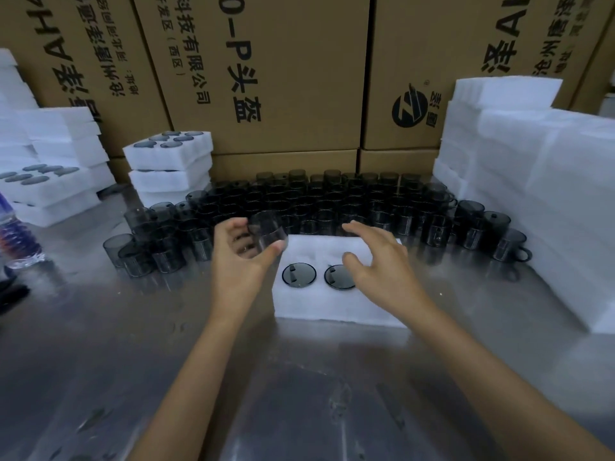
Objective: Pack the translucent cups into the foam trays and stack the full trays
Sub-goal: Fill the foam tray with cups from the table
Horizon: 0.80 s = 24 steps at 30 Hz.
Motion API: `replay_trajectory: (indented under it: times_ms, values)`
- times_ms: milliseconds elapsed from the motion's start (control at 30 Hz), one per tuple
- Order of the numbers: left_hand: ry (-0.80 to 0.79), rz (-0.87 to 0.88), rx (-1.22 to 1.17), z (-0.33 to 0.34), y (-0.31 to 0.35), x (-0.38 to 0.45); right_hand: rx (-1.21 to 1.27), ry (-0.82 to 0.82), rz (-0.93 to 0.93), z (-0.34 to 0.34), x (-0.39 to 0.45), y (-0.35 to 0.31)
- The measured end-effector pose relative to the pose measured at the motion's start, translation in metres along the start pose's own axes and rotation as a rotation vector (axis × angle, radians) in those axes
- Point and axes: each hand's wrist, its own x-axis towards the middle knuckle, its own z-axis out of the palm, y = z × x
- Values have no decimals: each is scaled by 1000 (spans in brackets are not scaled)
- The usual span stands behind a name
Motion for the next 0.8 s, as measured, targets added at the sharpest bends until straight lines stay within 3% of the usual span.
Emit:
replay_trajectory:
  times_ms: [67,133,333,433,567,700,800]
  values:
    - [-115,-68,-112,9,-1,8,-173,-124,108,-5,19,5]
    - [-249,-135,-173,12,-5,17,-146,-200,231,-12,39,8]
    - [-605,-322,-377,13,-10,47,476,-446,235,-16,84,-12]
    - [-687,-308,-507,19,-13,56,531,-514,172,-10,92,-16]
    - [-567,-282,-582,24,-20,61,457,-370,127,2,90,-14]
    - [-427,-216,-372,34,-25,61,251,-124,104,21,79,-15]
    - [-452,-239,-249,38,-22,57,56,-43,29,32,70,-17]
